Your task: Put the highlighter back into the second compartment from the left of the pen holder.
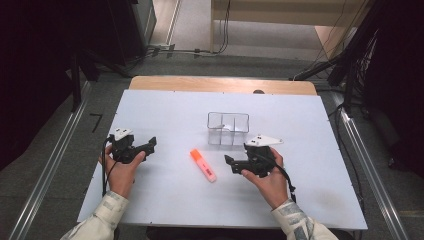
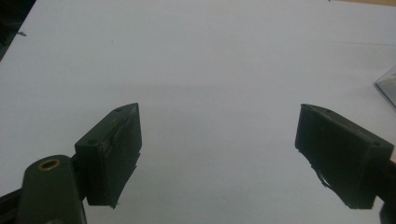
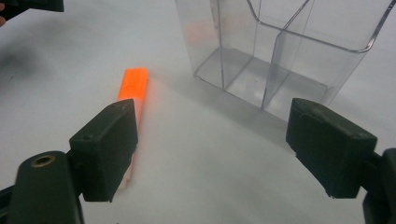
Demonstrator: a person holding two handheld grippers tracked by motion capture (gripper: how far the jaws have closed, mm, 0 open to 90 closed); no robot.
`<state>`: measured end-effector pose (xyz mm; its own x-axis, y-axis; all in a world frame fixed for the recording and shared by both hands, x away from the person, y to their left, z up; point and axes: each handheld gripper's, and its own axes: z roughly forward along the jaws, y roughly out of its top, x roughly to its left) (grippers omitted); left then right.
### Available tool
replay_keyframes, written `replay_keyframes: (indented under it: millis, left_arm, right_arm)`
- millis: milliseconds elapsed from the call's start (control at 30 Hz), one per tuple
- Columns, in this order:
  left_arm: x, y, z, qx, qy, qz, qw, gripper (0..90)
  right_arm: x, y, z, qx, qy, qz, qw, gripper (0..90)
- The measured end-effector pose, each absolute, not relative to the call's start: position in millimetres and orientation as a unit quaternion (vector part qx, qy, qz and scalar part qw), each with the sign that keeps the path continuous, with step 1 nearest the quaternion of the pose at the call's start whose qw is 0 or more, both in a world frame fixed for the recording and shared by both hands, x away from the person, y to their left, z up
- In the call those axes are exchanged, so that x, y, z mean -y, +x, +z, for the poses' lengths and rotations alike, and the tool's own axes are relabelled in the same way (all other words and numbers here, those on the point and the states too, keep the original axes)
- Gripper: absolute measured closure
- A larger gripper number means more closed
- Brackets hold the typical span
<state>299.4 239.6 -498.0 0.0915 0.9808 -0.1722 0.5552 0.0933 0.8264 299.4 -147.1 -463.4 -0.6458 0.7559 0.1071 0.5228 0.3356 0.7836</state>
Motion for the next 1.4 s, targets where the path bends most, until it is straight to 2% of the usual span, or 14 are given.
replay_keyframes:
  millis: [1400]
  left_arm:
    - [-240.6, 299.2, -497.8, -0.62, 0.618, 0.266, 0.404, 15.4]
  right_arm:
    - [138.9, 298.4, -470.9, -0.81, 0.388, 0.417, 0.139, 15.7]
